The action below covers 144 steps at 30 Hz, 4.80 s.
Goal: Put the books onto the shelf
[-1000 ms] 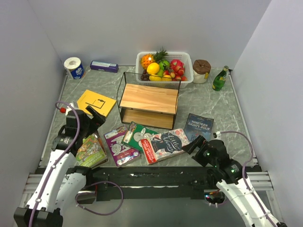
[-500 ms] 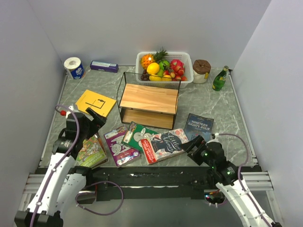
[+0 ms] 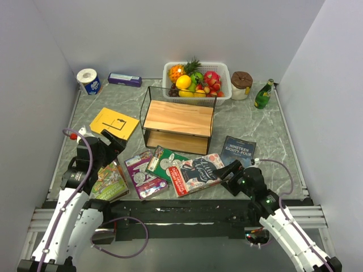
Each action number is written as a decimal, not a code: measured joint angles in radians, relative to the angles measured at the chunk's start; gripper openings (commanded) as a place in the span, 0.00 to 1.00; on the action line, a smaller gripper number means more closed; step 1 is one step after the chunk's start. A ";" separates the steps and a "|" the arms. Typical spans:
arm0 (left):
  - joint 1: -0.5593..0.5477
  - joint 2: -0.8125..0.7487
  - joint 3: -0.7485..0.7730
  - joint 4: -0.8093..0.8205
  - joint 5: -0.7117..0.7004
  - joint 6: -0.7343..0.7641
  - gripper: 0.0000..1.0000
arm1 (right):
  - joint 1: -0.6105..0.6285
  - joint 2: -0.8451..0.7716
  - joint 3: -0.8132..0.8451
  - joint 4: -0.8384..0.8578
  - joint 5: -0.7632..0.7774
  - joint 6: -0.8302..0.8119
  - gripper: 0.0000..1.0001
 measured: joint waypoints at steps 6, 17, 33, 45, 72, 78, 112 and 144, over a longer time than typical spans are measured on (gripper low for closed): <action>0.000 0.000 0.000 -0.004 0.001 0.000 0.96 | 0.000 -0.134 -0.002 0.003 0.023 0.012 0.80; -0.001 0.001 0.000 -0.004 0.009 -0.002 0.96 | 0.000 -0.116 -0.006 0.058 0.074 0.009 0.82; -0.009 -0.016 -0.005 -0.022 0.015 0.002 0.96 | 0.018 -0.033 0.022 0.112 0.033 -0.134 0.41; -0.009 -0.016 0.219 -0.062 0.060 0.079 0.96 | 0.026 0.056 0.563 -0.222 -0.138 -0.455 0.10; -0.088 -0.071 0.083 0.478 1.081 0.067 0.96 | 0.053 0.565 1.048 -0.105 -0.991 -0.573 0.00; -0.116 -0.068 0.083 0.574 1.130 0.053 0.96 | 0.106 0.674 1.049 -0.050 -1.027 -0.559 0.00; -0.289 0.014 0.133 0.554 0.733 0.103 0.01 | 0.218 0.856 1.407 -0.213 -0.481 -0.718 0.99; -0.290 0.579 0.230 0.689 -0.004 -0.335 0.58 | 0.217 0.405 0.836 0.090 0.057 -0.632 0.98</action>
